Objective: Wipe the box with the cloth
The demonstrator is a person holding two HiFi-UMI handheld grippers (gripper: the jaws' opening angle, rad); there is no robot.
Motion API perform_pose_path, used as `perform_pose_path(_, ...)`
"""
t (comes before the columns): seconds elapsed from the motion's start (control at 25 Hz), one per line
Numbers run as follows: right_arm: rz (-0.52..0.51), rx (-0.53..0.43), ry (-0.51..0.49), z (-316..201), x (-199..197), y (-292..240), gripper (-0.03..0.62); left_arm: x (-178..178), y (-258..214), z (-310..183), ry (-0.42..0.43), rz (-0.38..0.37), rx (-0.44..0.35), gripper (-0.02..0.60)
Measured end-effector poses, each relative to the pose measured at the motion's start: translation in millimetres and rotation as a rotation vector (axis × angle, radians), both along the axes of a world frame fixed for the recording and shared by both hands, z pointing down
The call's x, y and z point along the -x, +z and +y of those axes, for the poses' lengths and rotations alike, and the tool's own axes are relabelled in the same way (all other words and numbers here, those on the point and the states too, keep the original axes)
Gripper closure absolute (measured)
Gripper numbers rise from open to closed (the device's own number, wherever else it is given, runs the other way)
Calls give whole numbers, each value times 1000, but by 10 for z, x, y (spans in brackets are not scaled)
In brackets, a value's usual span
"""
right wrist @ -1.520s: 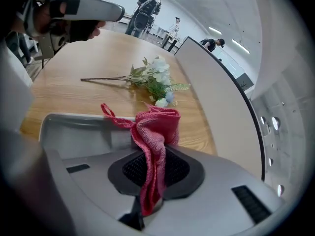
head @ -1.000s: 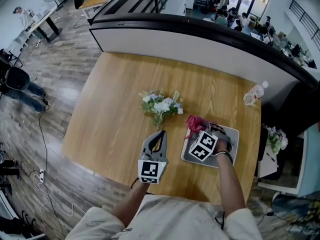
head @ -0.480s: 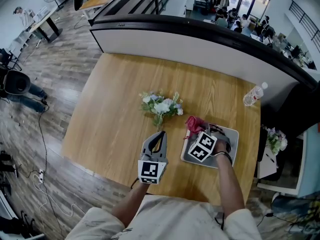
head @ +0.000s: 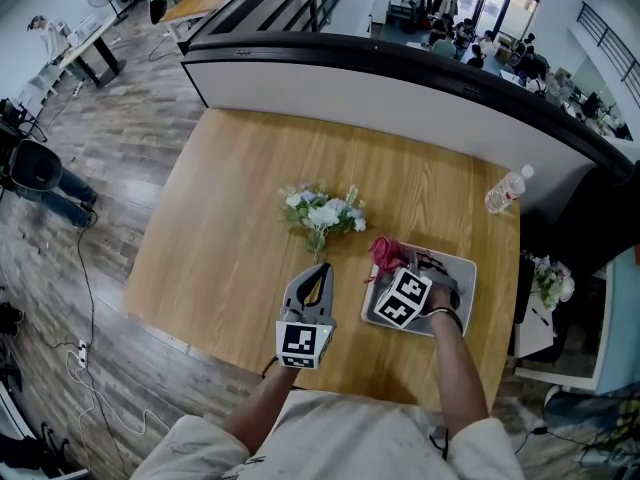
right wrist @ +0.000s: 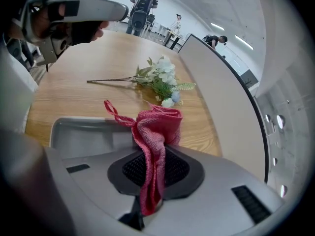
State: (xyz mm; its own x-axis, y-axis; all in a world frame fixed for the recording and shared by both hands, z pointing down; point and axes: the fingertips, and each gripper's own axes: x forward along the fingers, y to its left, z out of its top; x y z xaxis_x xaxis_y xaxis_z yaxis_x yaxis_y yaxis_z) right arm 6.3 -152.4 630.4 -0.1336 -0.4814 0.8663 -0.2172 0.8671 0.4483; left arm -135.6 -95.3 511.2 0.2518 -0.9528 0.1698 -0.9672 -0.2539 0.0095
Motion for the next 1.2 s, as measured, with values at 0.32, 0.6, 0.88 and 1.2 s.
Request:
perform_pose_path(0.32, -2, 3, -9, 85, 25, -7, 536, -1, -27, 17, 3, -2, -6, 568)
perform_pose_path(0.6, -2, 2, -19, 138, 33, -4, 533, -8, -49, 21, 7, -5, -13, 568)
perform_pose_path(0.88, 2, 7, -23, 195, 34, -5, 533, -32, -74, 31, 12, -5, -20, 568)
perform_pose_path(1.2, 1, 8, -26, 262, 51, -4, 533, -43, -74, 42, 16, -2, -22, 568)
